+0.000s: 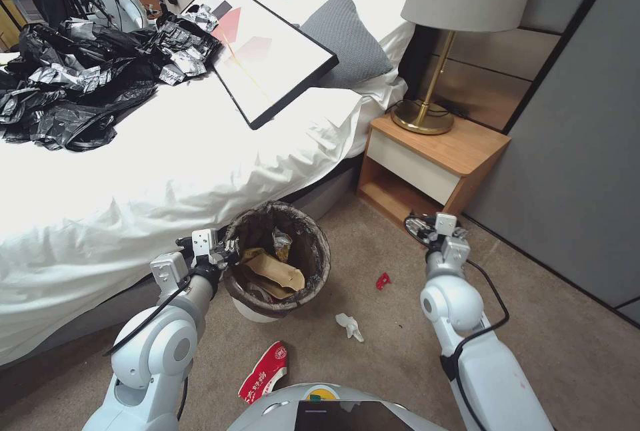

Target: Pick up the trash bin, then pick up the garbage from the floor and place it into the trash bin.

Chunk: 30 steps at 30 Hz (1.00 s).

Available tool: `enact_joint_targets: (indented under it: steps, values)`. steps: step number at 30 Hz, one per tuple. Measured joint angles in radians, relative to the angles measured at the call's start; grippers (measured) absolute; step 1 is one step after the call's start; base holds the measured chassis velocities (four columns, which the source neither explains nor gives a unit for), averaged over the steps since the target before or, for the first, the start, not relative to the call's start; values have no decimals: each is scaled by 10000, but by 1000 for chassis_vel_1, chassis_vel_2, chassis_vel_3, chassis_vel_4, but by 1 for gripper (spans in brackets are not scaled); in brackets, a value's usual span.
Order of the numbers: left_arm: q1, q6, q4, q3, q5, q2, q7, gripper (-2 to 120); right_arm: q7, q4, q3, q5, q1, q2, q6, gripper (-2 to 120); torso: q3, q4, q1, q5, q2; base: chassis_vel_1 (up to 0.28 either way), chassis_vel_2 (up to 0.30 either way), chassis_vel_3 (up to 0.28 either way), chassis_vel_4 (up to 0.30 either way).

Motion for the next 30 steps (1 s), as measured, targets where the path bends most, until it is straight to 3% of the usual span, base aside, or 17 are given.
enact_joint_targets:
  steps: [3,4,7,10,15,30]
  values:
    - [1,0,7,21,52,-13,7,5,421,-793,-353,1865,1071,-221,-2189,100,1,4,1,1,0,0,0,0,0]
    - [1,0,7,21,52,-13,7,5,421,-793,-353,1865,1071,-221,-2189,100,1,4,1,1,0,0,0,0,0]
    - [47,0,-37,-19,32,21,-31,5,1016,-2156,-766,3885,1913,-233,-2567,100,1,5,0,0,0,0,0,0,0]
    - [73,0,-72,-23,0,29,-53,5,1090,-3007,-926,4278,2170,-156,-2573,100,1,5,1,2,-1,0,0,0,0]
    - [90,0,-108,-32,9,26,-31,5,933,-4499,-1016,4120,2365,154,-2535,100,1,3,1,2,-1,0,0,0,0]
    - [20,0,60,59,62,86,137,5,728,-5800,-513,3487,2082,695,-2436,100,1,2,0,0,0,0,0,0,0]
